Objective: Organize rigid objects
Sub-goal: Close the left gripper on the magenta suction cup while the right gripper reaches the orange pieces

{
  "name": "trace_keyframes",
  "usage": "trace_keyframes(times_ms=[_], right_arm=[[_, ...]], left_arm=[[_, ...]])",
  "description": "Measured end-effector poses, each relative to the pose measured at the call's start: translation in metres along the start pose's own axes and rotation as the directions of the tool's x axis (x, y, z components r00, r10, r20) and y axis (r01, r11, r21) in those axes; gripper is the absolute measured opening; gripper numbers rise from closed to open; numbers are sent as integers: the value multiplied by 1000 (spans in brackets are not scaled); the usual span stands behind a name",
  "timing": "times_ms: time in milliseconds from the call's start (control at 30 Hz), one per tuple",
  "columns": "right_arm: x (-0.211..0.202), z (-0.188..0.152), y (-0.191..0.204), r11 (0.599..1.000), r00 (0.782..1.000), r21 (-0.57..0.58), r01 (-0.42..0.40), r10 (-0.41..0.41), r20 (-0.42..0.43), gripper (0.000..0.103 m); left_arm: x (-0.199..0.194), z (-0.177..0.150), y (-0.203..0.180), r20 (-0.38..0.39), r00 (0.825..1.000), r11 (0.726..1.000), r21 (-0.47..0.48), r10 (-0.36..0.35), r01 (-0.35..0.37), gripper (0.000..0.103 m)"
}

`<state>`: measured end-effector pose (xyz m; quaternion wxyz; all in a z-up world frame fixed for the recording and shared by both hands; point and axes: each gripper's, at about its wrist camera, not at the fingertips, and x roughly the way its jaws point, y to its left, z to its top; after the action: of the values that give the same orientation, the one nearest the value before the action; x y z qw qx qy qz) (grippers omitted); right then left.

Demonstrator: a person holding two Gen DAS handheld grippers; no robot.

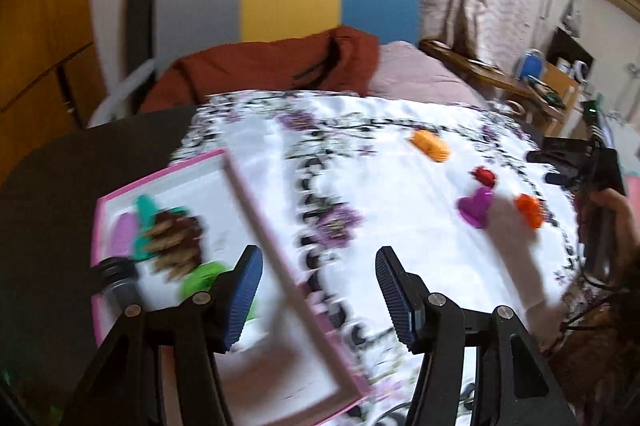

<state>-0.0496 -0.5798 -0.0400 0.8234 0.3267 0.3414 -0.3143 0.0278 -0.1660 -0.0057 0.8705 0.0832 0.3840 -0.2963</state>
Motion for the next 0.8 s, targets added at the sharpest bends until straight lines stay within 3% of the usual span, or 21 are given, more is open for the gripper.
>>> trace_keyframes(times_ms=[200, 367, 600, 800], right_arm=[[-2, 0, -7, 999, 1000, 41, -17, 17, 5, 60], [-5, 3, -16, 995, 999, 94, -33, 32, 16, 60], [-6, 4, -23, 989, 998, 135, -57, 54, 21, 60], [-4, 4, -25, 986, 997, 152, -75, 74, 10, 60]], left_arm=[[32, 8, -48, -53, 992, 990, 76, -118, 122, 60], [64, 16, -92, -99, 973, 967, 125, -209, 221, 59], [109, 32, -138, -160, 945, 938, 155, -286, 310, 59], [138, 43, -164, -183, 934, 923, 184, -306, 338, 59]])
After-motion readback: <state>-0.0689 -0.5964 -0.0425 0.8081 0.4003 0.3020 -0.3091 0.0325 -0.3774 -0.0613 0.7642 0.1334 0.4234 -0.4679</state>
